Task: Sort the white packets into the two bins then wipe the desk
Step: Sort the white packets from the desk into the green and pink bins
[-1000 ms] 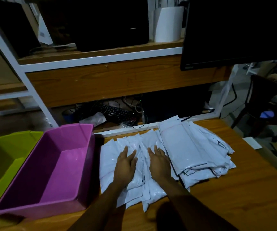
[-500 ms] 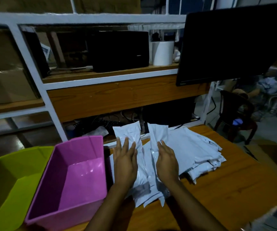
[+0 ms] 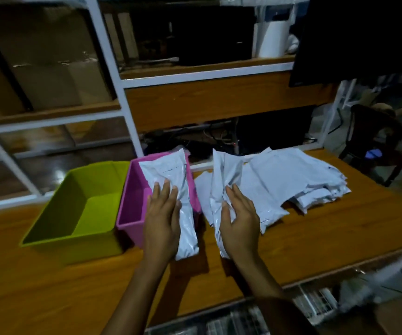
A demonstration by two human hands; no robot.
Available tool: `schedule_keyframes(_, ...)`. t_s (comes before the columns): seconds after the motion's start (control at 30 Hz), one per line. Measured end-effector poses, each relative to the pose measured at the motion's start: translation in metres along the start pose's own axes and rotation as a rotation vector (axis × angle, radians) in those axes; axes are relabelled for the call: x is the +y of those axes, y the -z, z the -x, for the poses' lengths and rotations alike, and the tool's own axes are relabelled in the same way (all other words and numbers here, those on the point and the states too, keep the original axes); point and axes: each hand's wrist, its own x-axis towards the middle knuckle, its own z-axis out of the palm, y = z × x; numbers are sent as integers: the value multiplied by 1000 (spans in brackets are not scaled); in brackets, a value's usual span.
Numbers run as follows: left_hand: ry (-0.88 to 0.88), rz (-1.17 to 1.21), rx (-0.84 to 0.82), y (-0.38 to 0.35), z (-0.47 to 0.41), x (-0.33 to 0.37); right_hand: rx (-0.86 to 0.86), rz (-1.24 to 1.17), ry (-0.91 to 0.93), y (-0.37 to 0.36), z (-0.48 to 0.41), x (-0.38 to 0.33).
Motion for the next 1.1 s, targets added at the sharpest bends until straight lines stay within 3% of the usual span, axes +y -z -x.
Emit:
schedule_keyframes(0.33,68,-217,95,126,63,-59,-162,-111,66,-62,76,-67)
schedule_keyframes(0.6,76,-316,62,203,13,-142,-255,-164,120,-152,59,-126)
schedule_keyframes(0.77,74,-452,-121,220,-49,-211,-346,-7,100,-237,33,-151)
schedule_keyframes(1.1,113,-630,-485,171,-107,-314,-686,666,24,-381,11,-140)
